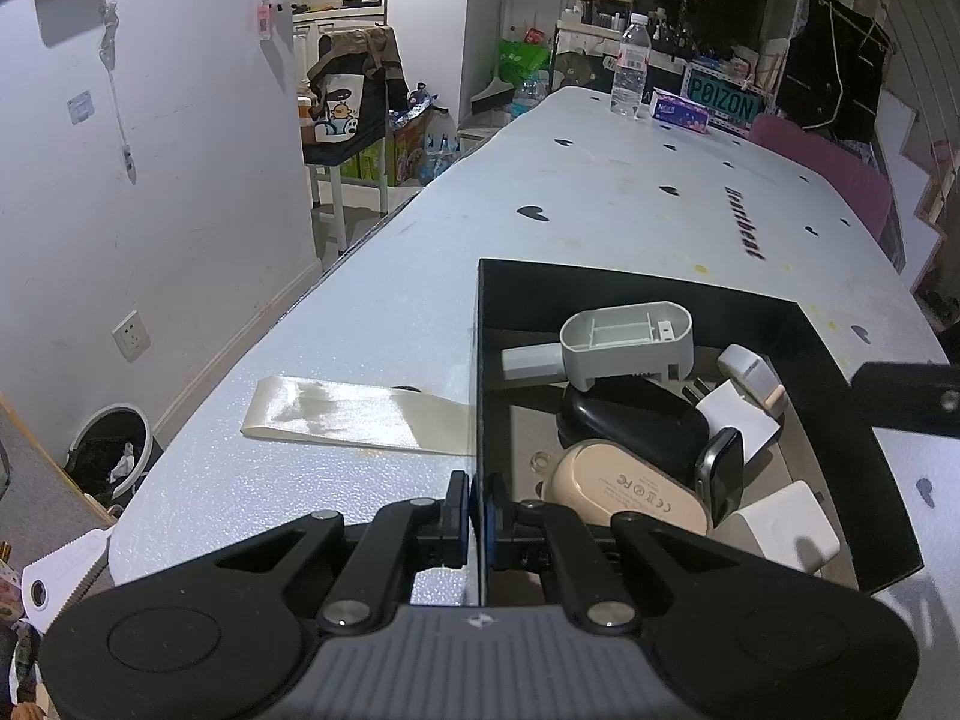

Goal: Organize rigid objects

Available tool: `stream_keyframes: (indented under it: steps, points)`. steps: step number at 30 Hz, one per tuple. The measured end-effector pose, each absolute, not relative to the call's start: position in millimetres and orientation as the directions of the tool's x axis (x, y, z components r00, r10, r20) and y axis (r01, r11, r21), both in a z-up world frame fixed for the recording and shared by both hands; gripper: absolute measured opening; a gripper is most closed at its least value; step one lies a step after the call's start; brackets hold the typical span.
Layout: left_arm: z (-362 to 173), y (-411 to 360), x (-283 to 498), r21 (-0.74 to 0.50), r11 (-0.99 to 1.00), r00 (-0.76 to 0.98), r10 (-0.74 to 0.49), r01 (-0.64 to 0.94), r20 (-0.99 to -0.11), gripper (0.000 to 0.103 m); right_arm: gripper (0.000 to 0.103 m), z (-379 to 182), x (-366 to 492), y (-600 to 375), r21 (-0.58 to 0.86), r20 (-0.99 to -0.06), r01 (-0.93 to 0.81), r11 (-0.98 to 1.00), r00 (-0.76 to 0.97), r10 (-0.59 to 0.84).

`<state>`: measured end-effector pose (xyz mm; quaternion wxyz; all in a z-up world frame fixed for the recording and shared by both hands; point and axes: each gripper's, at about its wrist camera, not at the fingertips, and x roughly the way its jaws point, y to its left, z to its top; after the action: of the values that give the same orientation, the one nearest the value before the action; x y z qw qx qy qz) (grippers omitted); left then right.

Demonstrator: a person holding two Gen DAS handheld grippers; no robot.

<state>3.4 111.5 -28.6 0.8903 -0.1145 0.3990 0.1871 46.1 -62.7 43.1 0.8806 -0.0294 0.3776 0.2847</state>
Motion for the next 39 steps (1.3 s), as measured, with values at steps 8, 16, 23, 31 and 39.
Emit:
stream_keyframes:
  steps: [8,16,23,31,39]
  points:
    - [-18.9,108.9,3.1,-0.025,0.910,0.612,0.258,-0.413,-0.747,0.003,0.078,39.4,37.6,-80.4,0.151,-0.642,-0.486,0.861,0.614,0.459]
    - [14.1,94.6,-8.0,-0.010,0.923,0.647,0.261,-0.384,-0.717,0.003,0.078,36.9,32.8,-104.5,0.148,-0.629,-0.462,0.874,0.638,0.444]
    - [34.5,75.7,-24.3,-0.025,0.935,0.666,0.233,-0.354,-0.709,0.008,0.081,41.2,22.5,-120.2,0.150,-0.613,-0.471,0.869,0.646,0.456]
    - [47.0,68.6,-41.1,-0.029,0.929,0.678,0.248,-0.369,-0.692,0.070,0.087,45.7,12.1,-129.1,0.140,-0.599,-0.487,0.862,0.652,0.465]
    - [48.8,66.3,-54.7,-0.005,0.918,0.676,0.289,-0.397,-0.678,0.096,0.096,43.6,4.8,-131.3,0.091,-0.610,-0.487,0.869,0.662,0.435]
